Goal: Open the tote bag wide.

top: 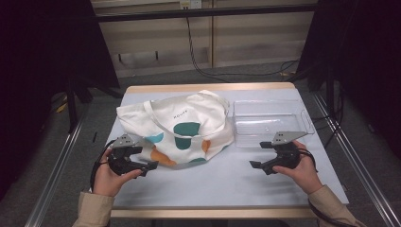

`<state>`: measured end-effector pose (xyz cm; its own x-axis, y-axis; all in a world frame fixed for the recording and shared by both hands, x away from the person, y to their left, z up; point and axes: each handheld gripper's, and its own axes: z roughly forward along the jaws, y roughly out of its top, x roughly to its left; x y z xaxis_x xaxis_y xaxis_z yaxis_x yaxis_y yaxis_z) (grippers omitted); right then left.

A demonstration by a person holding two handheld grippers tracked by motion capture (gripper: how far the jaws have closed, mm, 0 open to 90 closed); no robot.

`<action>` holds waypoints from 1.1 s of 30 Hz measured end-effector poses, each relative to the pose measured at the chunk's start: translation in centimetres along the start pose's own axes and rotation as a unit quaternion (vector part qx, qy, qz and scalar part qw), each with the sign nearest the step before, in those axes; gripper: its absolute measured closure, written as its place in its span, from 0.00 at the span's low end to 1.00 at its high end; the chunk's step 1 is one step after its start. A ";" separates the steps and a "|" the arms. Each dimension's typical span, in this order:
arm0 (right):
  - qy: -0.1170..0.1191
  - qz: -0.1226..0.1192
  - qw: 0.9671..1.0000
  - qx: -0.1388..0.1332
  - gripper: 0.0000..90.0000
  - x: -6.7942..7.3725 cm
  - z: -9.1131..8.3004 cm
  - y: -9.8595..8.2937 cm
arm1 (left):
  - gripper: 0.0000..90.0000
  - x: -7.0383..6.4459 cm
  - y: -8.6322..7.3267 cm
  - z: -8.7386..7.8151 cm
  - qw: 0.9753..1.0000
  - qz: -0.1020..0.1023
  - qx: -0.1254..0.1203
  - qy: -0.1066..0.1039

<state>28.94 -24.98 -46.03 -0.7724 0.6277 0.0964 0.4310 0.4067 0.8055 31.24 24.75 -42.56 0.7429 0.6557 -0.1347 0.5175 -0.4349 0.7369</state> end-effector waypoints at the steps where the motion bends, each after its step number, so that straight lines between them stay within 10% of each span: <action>1: 0.001 0.001 1.000 -0.003 0.12 0.0 0.0 0.0 | 0.09 0.0 0.1 0.1 1.000 -0.001 -0.001 -0.003; 17: 0.005 0.001 1.000 -0.021 0.12 1.0 0.1 1.2 | 0.09 -0.8 4.6 -0.4 0.999 0.010 -0.031 0.013; 33: 0.025 -0.016 0.999 -0.023 0.11 1.9 1.4 2.5 | 0.17 2.4 9.5 1.1 0.994 -0.079 -0.057 0.046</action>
<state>29.21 -21.83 -44.68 -0.8087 0.5799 0.0984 0.3846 0.3947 0.8344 38.41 21.53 -36.57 0.6108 0.7666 -0.1978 0.5701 -0.2525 0.7818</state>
